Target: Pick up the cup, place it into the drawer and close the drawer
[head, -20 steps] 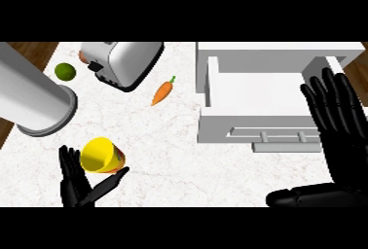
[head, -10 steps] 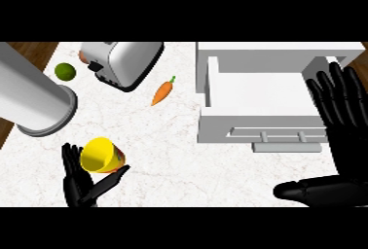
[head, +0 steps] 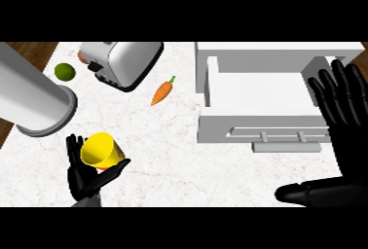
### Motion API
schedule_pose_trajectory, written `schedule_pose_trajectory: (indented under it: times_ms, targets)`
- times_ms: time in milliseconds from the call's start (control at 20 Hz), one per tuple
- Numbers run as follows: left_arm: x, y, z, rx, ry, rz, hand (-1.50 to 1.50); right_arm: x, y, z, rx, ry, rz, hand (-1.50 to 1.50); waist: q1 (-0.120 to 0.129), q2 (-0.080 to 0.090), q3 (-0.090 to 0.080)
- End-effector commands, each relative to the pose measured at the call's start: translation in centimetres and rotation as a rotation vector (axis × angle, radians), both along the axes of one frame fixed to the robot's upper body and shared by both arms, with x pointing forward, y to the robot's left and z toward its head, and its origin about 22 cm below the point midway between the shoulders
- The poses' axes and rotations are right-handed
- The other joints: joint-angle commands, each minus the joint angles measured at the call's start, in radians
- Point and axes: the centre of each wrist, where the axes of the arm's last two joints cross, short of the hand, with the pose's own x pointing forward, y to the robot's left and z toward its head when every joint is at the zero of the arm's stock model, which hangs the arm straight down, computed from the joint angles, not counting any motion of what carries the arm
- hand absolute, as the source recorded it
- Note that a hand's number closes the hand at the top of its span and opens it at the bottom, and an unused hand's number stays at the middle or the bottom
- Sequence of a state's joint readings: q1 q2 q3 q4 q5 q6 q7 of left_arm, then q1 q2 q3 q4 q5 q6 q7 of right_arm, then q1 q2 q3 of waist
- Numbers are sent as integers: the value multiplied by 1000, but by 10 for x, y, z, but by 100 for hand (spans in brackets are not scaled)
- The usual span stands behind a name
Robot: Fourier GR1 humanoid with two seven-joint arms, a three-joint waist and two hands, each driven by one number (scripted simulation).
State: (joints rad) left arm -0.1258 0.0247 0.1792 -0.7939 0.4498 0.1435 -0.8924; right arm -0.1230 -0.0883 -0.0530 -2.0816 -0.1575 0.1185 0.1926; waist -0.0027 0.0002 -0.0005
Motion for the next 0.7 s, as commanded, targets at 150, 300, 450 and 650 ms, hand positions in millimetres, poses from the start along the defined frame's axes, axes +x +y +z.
schedule_pose_trajectory:
  times_ms: [150, 300, 450, 650]
  targets:
    - [-4, -2, -13, -64, -81, -78, 150, 2, -6, -6, 0, 12, 3, -150, 1, 0, 0]
    - [11, -7, -13, -86, -117, -98, 150, 1, 9, 0, -2, 9, 6, -150, -1, 0, 0]
    - [21, -9, 2, -14, -155, -81, 150, -13, -11, 13, -11, -1, -18, -150, -1, -1, 0]
    - [27, 17, 2, 41, -182, -87, 150, -7, 2, -5, 2, 3, -6, -150, -2, 1, 0]
